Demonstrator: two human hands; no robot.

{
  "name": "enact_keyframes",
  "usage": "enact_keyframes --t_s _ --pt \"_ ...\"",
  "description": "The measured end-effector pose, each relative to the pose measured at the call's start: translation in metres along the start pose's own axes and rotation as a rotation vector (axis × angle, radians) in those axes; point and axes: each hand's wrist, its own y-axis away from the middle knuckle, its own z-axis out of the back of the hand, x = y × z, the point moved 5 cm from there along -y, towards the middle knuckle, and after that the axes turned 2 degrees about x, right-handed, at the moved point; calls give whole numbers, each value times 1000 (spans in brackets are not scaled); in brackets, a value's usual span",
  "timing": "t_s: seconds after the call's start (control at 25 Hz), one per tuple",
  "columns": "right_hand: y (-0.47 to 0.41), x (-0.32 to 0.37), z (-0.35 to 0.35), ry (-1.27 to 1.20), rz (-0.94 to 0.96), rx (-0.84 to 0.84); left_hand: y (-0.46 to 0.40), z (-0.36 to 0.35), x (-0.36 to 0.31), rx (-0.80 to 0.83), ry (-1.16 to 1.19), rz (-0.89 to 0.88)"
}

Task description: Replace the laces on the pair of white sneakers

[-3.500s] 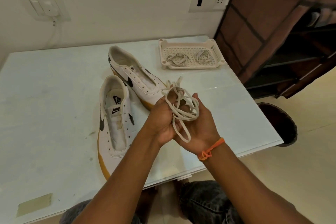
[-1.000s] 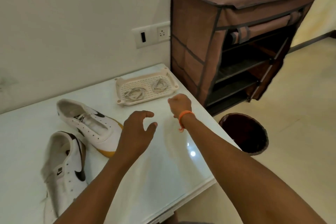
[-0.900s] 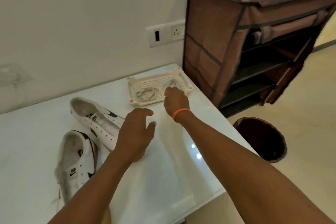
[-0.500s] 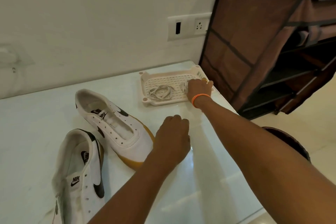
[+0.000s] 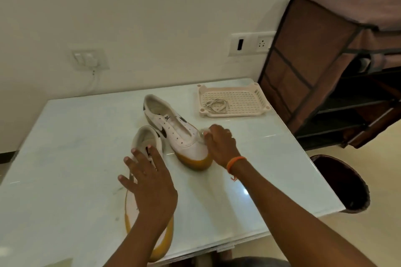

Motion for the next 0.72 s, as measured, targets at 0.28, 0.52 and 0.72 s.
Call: enact_keyframes --t_s 0.28,0.52,0.72 --pt "24 18 -61 378 -32 88 -38 4 33 -67 236 -10" --pt "33 19 -57 189 -131 -46 -72 1 49 -273 161 -81" --pt "109 15 -66 236 -206 -55 -15 11 5 25 880 -163"
